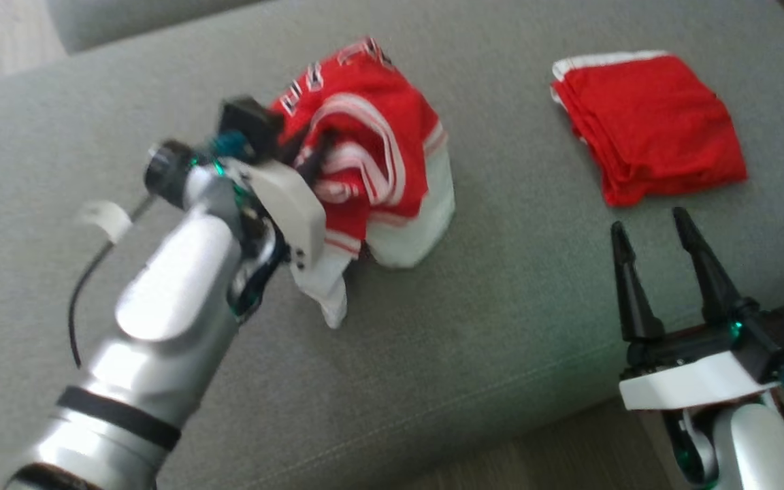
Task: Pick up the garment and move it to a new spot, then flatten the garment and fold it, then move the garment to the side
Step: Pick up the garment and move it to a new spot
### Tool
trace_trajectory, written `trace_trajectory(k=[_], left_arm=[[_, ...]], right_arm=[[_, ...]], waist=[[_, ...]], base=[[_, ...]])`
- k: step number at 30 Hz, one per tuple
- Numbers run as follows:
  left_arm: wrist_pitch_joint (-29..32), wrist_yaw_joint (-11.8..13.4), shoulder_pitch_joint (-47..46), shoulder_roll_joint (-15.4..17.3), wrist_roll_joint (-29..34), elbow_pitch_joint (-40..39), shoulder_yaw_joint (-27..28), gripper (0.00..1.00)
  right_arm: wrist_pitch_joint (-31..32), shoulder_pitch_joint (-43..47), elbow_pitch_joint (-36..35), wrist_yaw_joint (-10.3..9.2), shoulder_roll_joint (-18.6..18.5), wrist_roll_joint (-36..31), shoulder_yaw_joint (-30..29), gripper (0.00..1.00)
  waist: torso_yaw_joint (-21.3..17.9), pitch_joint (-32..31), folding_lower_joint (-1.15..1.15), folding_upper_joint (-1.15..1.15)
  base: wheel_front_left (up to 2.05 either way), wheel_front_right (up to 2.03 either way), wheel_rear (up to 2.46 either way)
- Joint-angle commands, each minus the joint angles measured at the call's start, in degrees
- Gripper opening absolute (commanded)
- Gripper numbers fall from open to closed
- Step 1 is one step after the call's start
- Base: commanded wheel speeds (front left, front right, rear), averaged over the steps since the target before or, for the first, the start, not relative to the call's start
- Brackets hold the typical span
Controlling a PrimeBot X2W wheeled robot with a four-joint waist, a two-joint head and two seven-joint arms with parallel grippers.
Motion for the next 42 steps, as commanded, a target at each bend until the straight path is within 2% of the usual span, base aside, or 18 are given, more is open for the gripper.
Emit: trace_trajectory(k=[1,6,7,8,13,16,19,23,27,31,37,40,42], left_arm=[[-0.9,0.8,-1.1,1.1,1.3,-0.4,0.7,0.0],[-5.0,3.0,0.0,-1.2,3.2,4.8,-1.1,0.0],[-6.1,3.4,-0.1,-1.8,3.4,5.4,-1.2,0.45],[-7.2,3.5,-0.1,-2.4,3.6,5.9,-1.5,1.0],[-13.0,4.6,1.6,-4.6,2.1,5.2,-0.6,1.0],[-14.2,5.3,5.4,-5.4,-0.4,3.2,0.8,1.0],[-14.8,7.3,9.5,-5.6,-1.5,-0.1,3.0,1.0],[-14.9,10.6,17.2,-5.3,-0.3,-9.0,7.6,1.0],[-14.9,12.6,26.4,-5.3,1.4,-18.3,12.3,1.0],[-14.9,12.9,33.6,-5.8,3.8,-27.3,16.9,1.0],[-14.9,14.6,40.9,-6.1,11.3,-34.3,22.6,1.0],[-14.9,14.2,44.5,-6.2,14.1,-36.5,23.9,1.0],[-14.9,13.0,46.6,-6.3,15.5,-37.6,24.0,1.0]], right_arm=[[-0.4,-1.8,-1.9,-0.02,0.1,0.3,2.1,1.0],[-0.4,-2.6,-2.1,-0.02,0.1,0.9,2.6,1.0],[-0.4,-2.7,-2.0,-0.02,0.1,0.9,2.9,1.0],[-0.4,-2.6,-1.9,-0.02,0.1,0.8,3.0,1.0],[-0.4,-2.3,-1.0,-0.02,0.1,0.5,3.7,1.0],[-0.4,-1.7,-0.3,-0.02,0.1,0.8,4.4,1.0],[-0.4,-0.8,0.5,-0.02,0.1,1.2,5.0,1.0],[-0.4,1.0,1.4,-0.02,0.1,1.4,4.3,1.0],[-0.4,2.8,1.9,-0.02,0.1,1.6,2.8,1.0],[-0.4,4.4,1.6,-0.02,0.1,2.0,0.5,1.0],[-0.4,6.9,0.4,-0.02,0.1,2.8,-2.9,1.0],[-0.4,8.3,0.1,-0.02,0.1,2.6,-3.9,1.0],[-0.4,9.2,-0.2,-0.02,0.1,2.4,-4.3,1.0]], waist=[[-1.6,3.2,0.0,0.0],[-1.7,5.9,0.0,0.0],[-1.5,6.1,0.0,0.0],[-1.1,6.1,0.0,0.0],[1.6,3.7,0.0,0.0],[3.9,1.3,0.0,0.0],[6.7,-1.4,0.0,0.0],[10.6,-5.2,0.0,0.0],[14.1,-8.5,0.0,0.0],[17.2,-10.1,0.0,0.0],[20.1,-12.0,0.0,0.0],[20.9,-12.8,0.0,0.0],[21.2,-13.3,0.0,0.0]], base=[[0.0,0.0,0.0],[0.0,0.0,0.0],[0.0,0.0,0.0],[0.0,0.0,0.0],[0.0,0.0,0.0],[0.0,0.0,0.0],[0.0,0.0,0.0],[0.0,0.0,0.0],[0.0,0.0,0.0],[0.0,0.0,0.0],[0.0,0.0,0.0],[0.0,0.0,0.0],[0.0,0.0,0.0]])
